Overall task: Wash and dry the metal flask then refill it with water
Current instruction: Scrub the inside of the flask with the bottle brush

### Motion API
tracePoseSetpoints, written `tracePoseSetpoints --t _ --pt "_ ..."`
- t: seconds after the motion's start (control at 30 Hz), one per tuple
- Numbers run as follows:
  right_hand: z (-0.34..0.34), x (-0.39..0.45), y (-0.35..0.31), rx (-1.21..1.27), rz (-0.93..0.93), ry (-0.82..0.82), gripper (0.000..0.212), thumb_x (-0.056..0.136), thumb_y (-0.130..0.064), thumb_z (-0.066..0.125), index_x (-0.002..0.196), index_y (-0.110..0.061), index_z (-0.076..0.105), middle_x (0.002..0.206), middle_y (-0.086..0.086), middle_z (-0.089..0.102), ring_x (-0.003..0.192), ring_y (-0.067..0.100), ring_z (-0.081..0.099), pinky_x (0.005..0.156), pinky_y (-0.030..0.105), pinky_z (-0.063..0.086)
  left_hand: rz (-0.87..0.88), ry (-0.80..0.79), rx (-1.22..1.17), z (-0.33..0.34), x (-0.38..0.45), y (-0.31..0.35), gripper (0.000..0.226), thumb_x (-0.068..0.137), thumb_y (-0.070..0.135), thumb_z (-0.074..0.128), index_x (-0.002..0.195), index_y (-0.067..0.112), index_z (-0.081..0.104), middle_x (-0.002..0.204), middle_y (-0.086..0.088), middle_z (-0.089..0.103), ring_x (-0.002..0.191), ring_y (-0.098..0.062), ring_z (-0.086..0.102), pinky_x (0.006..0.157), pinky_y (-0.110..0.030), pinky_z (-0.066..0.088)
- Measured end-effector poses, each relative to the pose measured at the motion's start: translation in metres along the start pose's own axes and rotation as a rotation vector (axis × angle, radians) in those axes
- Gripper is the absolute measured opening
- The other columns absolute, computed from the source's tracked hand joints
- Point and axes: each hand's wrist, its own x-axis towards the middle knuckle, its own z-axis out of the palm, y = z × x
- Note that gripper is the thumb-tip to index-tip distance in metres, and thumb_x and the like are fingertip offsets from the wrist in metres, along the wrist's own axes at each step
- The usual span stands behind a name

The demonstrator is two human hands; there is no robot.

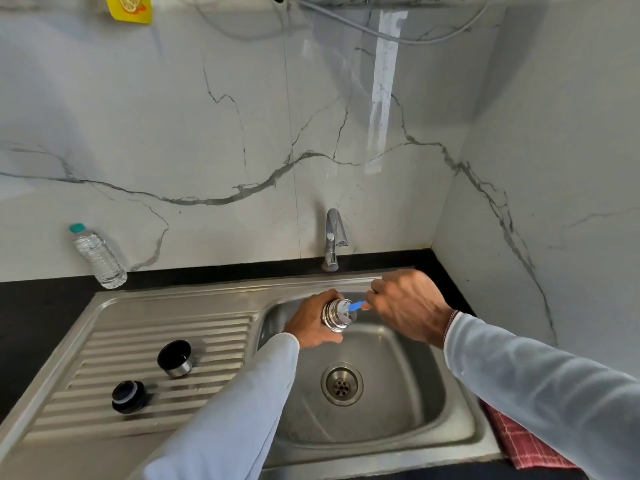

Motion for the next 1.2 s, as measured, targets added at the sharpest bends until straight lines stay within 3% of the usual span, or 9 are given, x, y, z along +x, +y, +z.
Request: tracePoseSetpoints --t 0.07,0.3,0.47,0.67,0.77,0.93,1.0,1.07,1.2 --pt "0.005 -0.001 -0.003 0.004 -0.035 0.068 0.026 0.073 -0.026 0.085 0.061 -0.022 0.063 0.054 -0.003 0.051 0.043 0.02 0.048 0.046 0.028 0.025 0.015 -0.015 -0.012 -0.003 0.002 0.004 0.064 0.056 0.02 0.092 0.109 0.036 0.06 0.098 0.011 0.071 0.09 -0.009 0.068 0.082 -0.03 0.059" --pt "-0.021 -0.009 0.018 0.023 -0.008 0.252 0.03 0.079 -0.031 0.083 0.062 -0.021 0.061 0.056 -0.002 0.051 0.047 0.02 0.05 0.047 0.029 0.035 0.012 0.009 0.002 -0.023 0.005 -0.003 0.066 0.059 0.018 0.09 0.118 0.031 0.065 0.105 0.011 0.074 0.093 -0.006 0.068 0.08 -0.019 0.052" --pt "-0.018 -0.005 0.02 0.048 0.061 0.177 0.033 0.073 -0.035 0.088 0.059 -0.021 0.062 0.054 -0.002 0.051 0.043 0.022 0.051 0.043 0.027 0.028 -0.001 0.011 -0.039 -0.016 0.0 -0.004 0.067 0.058 0.018 0.09 0.118 0.033 0.064 0.101 0.013 0.074 0.088 -0.006 0.069 0.079 -0.023 0.054" --pt "0.009 -0.004 -0.01 0.067 -0.005 -0.018 0.023 0.076 -0.032 0.085 0.065 -0.023 0.067 0.055 -0.004 0.051 0.039 0.019 0.049 0.037 0.023 0.036 0.016 -0.018 -0.051 0.003 -0.004 0.006 0.062 0.057 0.014 0.092 0.106 0.033 0.06 0.097 0.01 0.071 0.088 -0.01 0.068 0.081 -0.031 0.059" --pt "0.001 -0.006 0.002 0.069 0.043 0.033 0.03 0.069 -0.037 0.09 0.058 -0.024 0.065 0.05 -0.005 0.049 0.034 0.019 0.047 0.04 0.021 0.021 0.01 -0.01 -0.017 -0.002 -0.002 0.003 0.062 0.059 0.016 0.092 0.109 0.033 0.061 0.099 0.012 0.071 0.088 -0.007 0.067 0.075 -0.019 0.053" --pt "-0.025 -0.01 0.012 0.056 0.132 0.049 0.044 0.067 -0.046 0.089 0.048 -0.021 0.059 0.044 -0.001 0.05 0.033 0.024 0.049 0.044 0.023 0.018 0.0 0.022 0.025 -0.012 -0.002 -0.011 0.065 0.055 0.015 0.092 0.112 0.028 0.064 0.096 0.013 0.073 0.082 0.006 0.065 0.069 -0.007 0.047" --pt "-0.026 -0.008 0.008 0.026 0.141 0.025 0.042 0.079 -0.05 0.08 0.055 -0.021 0.061 0.05 -0.002 0.053 0.039 0.024 0.052 0.045 0.025 0.018 0.006 0.047 0.008 -0.009 -0.002 -0.009 0.065 0.053 0.015 0.092 0.11 0.029 0.065 0.096 0.013 0.073 0.084 0.004 0.066 0.073 -0.014 0.052" --pt "-0.022 -0.008 0.0 0.054 0.12 -0.058 0.04 0.098 -0.054 0.055 0.075 -0.022 0.065 0.068 -0.003 0.061 0.057 0.022 0.06 0.049 0.028 0.027 0.019 0.035 -0.003 -0.002 -0.003 -0.007 0.065 0.053 0.02 0.092 0.111 0.031 0.063 0.099 0.012 0.073 0.088 -0.003 0.068 0.079 -0.026 0.059" --pt "-0.02 -0.008 -0.011 0.109 0.171 -0.174 0.045 0.104 -0.055 0.037 0.095 -0.022 0.067 0.088 -0.002 0.067 0.075 0.023 0.067 0.058 0.03 0.037 0.058 0.038 -0.002 0.001 -0.002 0.003 0.063 0.053 0.025 0.09 0.108 0.035 0.06 0.098 0.013 0.07 0.09 -0.01 0.067 0.08 -0.037 0.059"
